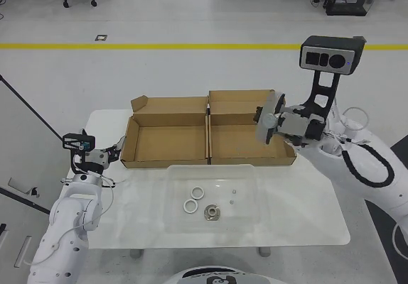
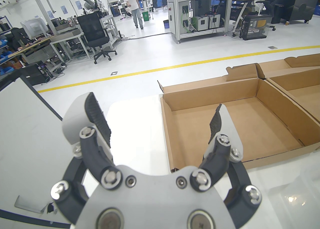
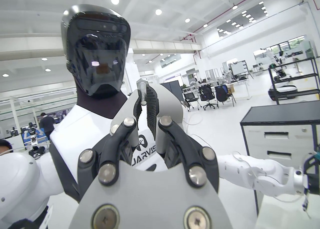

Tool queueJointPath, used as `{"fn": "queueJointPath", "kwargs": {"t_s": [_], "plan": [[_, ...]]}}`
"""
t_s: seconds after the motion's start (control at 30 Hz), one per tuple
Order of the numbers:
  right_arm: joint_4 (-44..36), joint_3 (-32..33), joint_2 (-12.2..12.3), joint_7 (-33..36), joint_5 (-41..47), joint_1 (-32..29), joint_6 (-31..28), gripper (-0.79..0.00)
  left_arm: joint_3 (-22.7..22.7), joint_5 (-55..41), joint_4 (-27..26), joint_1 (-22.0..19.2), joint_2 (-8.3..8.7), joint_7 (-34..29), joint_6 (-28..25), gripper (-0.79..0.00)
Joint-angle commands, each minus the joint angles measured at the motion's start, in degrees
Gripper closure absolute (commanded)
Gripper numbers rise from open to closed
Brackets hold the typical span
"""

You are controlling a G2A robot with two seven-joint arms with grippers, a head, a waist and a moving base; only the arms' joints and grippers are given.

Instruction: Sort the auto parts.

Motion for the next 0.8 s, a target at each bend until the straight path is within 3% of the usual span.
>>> {"fn": "queueJointPath", "kwargs": {"t_s": [0.0, 0.4, 0.77], "plan": [[-0.59, 0.82, -0.93, -0.12, 0.92, -0.72, 0.00, 0.000, 0.00, 0.00, 0.00, 0.00, 0.00, 0.00, 0.00, -0.785], [-1.76, 6.06, -6.56, -0.10, 3.60, -6.05, 0.01, 0.000, 0.00, 0.00, 0.00, 0.00, 0.00, 0.00, 0.00, -0.785], [3.80, 10.04, -8.42, 4.99, -3.42, -7.93, 5.12, 0.000, 0.00, 0.00, 0.00, 0.00, 0.00, 0.00, 0.00, -0.785]]}}
